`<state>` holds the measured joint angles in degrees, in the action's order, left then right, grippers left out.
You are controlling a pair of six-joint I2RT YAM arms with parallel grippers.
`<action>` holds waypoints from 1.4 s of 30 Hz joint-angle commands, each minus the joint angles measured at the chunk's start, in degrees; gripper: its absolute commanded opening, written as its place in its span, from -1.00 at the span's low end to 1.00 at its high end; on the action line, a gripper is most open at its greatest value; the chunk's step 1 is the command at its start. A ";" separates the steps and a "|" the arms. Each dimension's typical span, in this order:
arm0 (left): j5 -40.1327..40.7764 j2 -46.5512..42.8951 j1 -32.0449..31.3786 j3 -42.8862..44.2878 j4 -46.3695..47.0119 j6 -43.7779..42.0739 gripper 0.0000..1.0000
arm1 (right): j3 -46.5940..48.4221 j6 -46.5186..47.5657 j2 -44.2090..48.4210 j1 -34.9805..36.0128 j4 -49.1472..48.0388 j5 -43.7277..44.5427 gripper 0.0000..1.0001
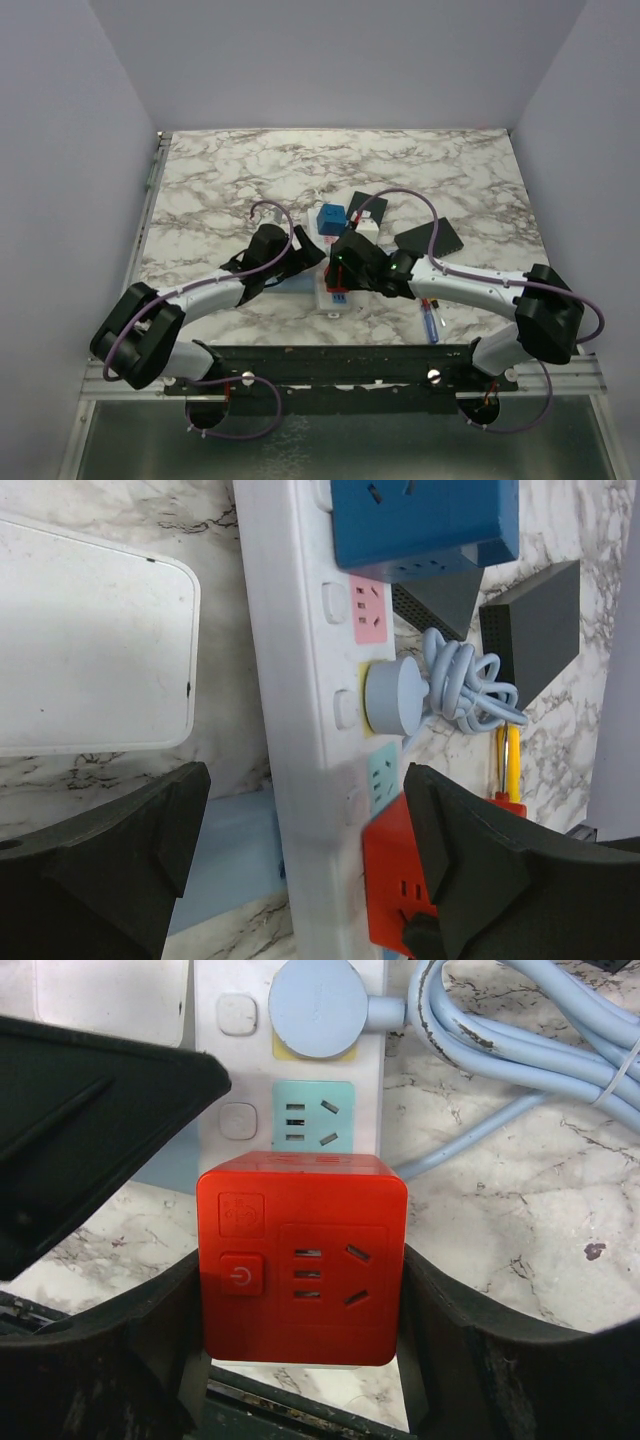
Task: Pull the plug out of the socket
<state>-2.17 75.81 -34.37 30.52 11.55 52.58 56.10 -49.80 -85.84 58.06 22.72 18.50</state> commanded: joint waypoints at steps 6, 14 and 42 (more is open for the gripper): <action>-0.81 7.12 -0.70 1.24 8.06 4.25 0.68 | -2.02 0.75 2.80 0.41 -3.98 -0.17 -0.99; -1.99 9.10 -1.38 1.36 10.41 5.13 0.26 | -1.97 0.62 2.83 0.38 -3.74 0.01 -0.99; -4.10 10.61 -1.40 -1.87 16.13 6.72 -0.71 | -2.28 -1.61 3.79 0.38 -5.71 -2.53 -0.99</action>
<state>-4.95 86.70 -35.38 29.36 25.54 60.18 53.58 -50.13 -84.09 58.02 20.60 17.89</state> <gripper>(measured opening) 0.473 0.664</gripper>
